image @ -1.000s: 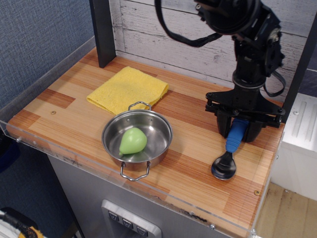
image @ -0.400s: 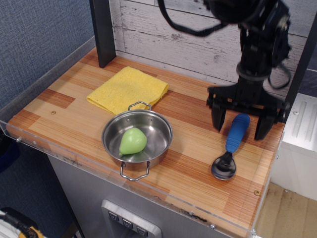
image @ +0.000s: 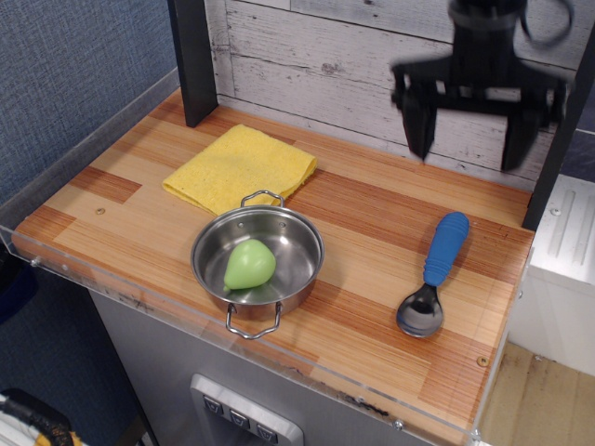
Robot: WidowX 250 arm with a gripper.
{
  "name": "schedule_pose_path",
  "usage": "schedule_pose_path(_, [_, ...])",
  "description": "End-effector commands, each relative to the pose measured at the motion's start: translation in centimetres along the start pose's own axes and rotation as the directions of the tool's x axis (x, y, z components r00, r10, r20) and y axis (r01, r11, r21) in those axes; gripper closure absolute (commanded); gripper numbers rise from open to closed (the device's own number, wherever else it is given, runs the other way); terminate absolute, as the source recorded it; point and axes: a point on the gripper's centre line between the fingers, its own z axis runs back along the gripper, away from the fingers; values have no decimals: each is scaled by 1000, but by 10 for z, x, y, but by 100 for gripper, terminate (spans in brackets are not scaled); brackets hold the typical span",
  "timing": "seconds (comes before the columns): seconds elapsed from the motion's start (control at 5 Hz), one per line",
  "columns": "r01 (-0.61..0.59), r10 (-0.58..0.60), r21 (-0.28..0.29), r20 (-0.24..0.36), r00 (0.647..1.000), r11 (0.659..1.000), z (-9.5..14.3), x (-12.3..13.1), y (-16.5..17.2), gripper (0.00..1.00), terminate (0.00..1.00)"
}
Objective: Move the spoon to the right of the pan.
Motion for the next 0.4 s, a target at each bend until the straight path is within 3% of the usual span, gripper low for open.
schedule_pose_path(0.0, [-20, 24, -37, 104, 994, 999, 49, 0, 13, 0, 0])
schedule_pose_path(0.2, [-20, 24, -37, 104, 994, 999, 49, 0, 13, 0, 100])
